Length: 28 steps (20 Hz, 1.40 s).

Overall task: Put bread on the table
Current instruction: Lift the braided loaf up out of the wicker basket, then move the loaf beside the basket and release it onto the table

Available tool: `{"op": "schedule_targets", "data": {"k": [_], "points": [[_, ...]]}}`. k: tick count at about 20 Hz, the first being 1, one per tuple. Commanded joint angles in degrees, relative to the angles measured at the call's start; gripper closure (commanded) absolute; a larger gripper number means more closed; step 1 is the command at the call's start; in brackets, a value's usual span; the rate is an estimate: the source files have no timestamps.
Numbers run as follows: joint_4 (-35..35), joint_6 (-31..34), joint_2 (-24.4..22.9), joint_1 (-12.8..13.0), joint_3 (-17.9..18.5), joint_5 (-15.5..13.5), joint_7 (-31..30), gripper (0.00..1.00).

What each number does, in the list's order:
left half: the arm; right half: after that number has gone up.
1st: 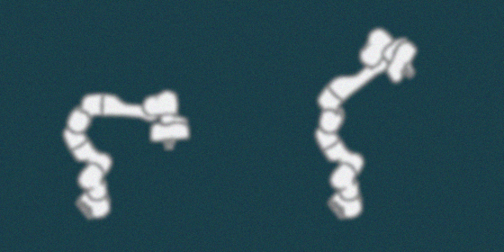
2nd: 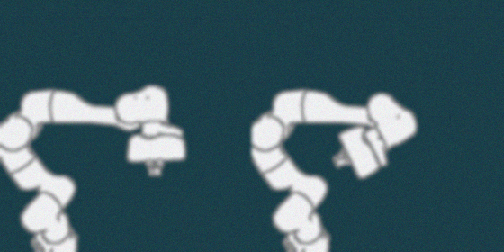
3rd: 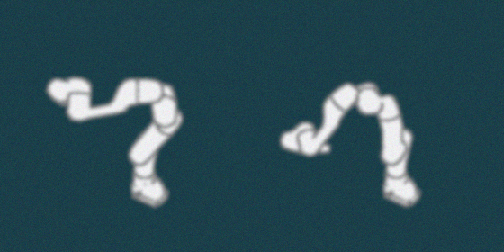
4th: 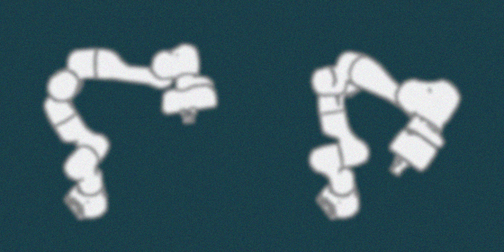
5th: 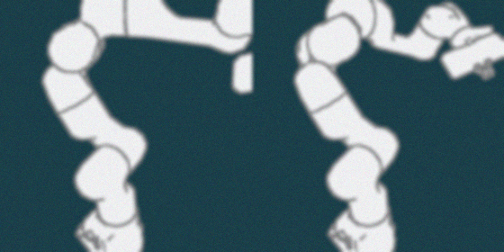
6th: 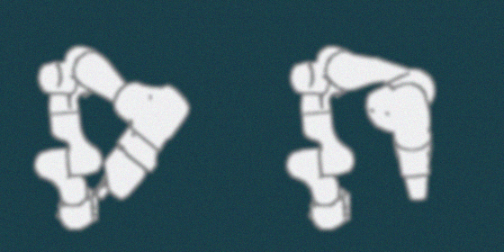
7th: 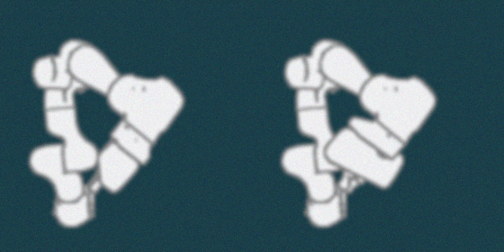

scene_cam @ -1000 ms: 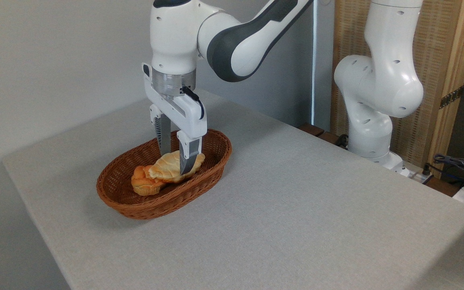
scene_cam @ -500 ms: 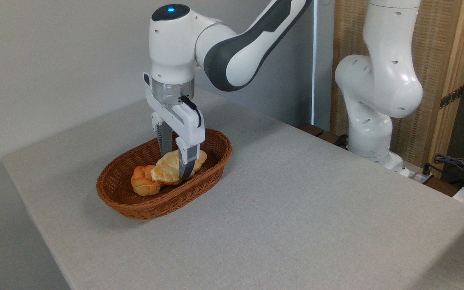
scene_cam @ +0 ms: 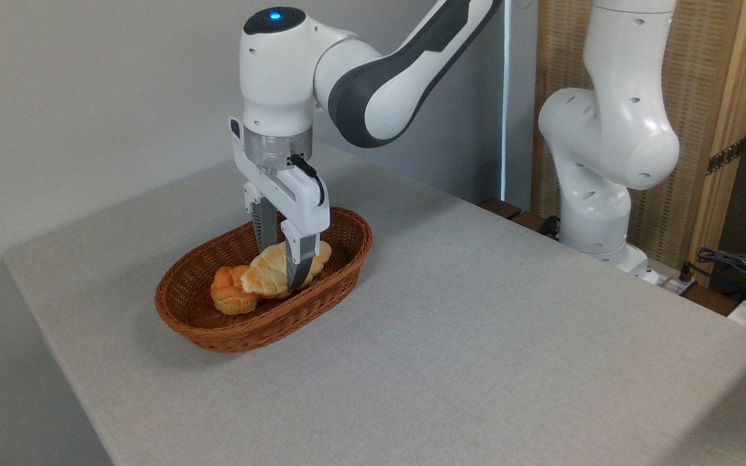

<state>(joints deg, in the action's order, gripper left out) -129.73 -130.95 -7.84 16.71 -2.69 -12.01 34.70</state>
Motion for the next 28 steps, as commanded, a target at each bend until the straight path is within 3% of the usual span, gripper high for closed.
{"op": "schedule_targets", "data": {"k": [1, 8, 15, 19, 20, 23, 24, 28], "points": [[2.5, 1.9, 0.2, 0.6, 0.9, -0.5, -0.2, 0.71], [7.4, 7.8, 0.2, 0.7, 3.1, -0.6, -0.2, 0.77], [18.3, 17.3, 0.5, 0.7, 9.7, 0.1, 1.0, 0.73], [24.2, 28.0, 0.6, 0.7, 14.6, 8.5, 13.2, 0.67], [25.1, 30.3, 0.5, 0.7, 16.1, 9.5, 16.8, 0.61], [27.6, 33.7, 0.5, 0.6, 19.6, 12.9, 24.5, 0.32], [27.6, 33.7, 0.5, 0.4, 19.7, 13.7, 25.1, 0.0], [27.7, 33.7, 0.5, 0.3, 21.0, 15.1, 25.6, 0.0]]}}
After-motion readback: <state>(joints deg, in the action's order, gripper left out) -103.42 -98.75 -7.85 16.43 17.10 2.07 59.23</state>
